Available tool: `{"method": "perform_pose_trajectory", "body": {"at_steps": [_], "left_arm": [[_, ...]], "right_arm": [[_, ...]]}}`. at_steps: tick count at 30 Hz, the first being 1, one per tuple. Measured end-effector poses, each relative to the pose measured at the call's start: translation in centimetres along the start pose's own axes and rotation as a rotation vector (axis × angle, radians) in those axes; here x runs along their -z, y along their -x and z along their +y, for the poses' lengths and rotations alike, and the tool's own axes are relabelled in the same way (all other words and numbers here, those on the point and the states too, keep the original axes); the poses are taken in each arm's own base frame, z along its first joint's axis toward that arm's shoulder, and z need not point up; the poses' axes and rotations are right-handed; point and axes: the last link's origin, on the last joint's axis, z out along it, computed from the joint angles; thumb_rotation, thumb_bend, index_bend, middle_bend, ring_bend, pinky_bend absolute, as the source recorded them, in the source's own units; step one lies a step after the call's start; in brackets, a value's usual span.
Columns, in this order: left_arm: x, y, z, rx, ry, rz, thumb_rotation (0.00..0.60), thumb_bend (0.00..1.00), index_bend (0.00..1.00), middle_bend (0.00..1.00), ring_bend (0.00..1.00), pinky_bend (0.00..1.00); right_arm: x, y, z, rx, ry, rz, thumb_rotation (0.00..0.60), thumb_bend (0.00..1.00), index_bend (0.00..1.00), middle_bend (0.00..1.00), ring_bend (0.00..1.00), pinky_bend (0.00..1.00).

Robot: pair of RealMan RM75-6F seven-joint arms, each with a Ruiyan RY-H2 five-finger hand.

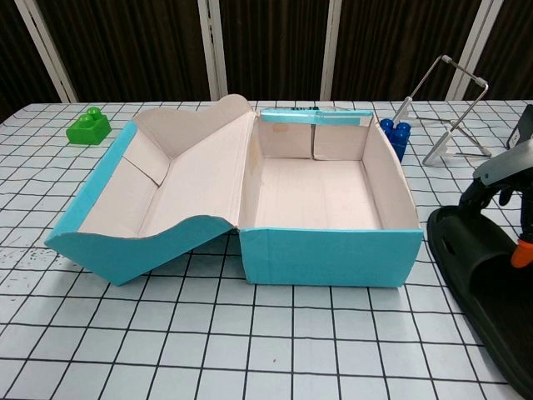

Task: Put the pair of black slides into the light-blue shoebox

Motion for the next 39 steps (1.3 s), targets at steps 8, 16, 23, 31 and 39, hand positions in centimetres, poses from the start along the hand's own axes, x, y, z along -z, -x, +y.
{"method": "perform_pose_trajectory", "body": {"at_steps": [8,16,23,31,39], "left_arm": [[0.0,0.0,0.1,0.0,0.002,0.002,0.6,0.09,0.14,0.05,0.0,0.04],[0.1,-0.1,-0.1,0.005,-0.004,0.003,0.6,0.09,0.14,0.05,0.0,0.04],[0.1,-0.4,-0.3,0.016,-0.014,0.01,0.6,0.09,0.14,0.05,0.0,0.04],[0.2,-0.7,-0.5,0.03,-0.017,0.019,0.6,0.09,0.14,0.05,0.0,0.04],[0.2,-1.2,-1.0,0.045,-0.02,0.054,0.6,0.09,0.14,0.05,0.0,0.04]], "right_arm": [[0.0,-0.3,0.4,-0.008,-0.015,0.02,0.6,0.28,0.47,0.42,0.2,0.1],[0.7,-0.7,1.1,-0.024,-0.027,0.024,0.6,0.51,0.52,0.47,0.24,0.1],[2.1,-1.6,2.0,-0.041,-0.022,0.04,0.6,0.53,0.53,0.48,0.24,0.1],[4.4,-3.1,2.5,-0.054,-0.017,0.079,0.6,0.53,0.53,0.48,0.24,0.1],[6.8,-5.4,2.9,-0.108,-0.025,0.149,0.6,0.53,0.53,0.48,0.25,0.1]]}}
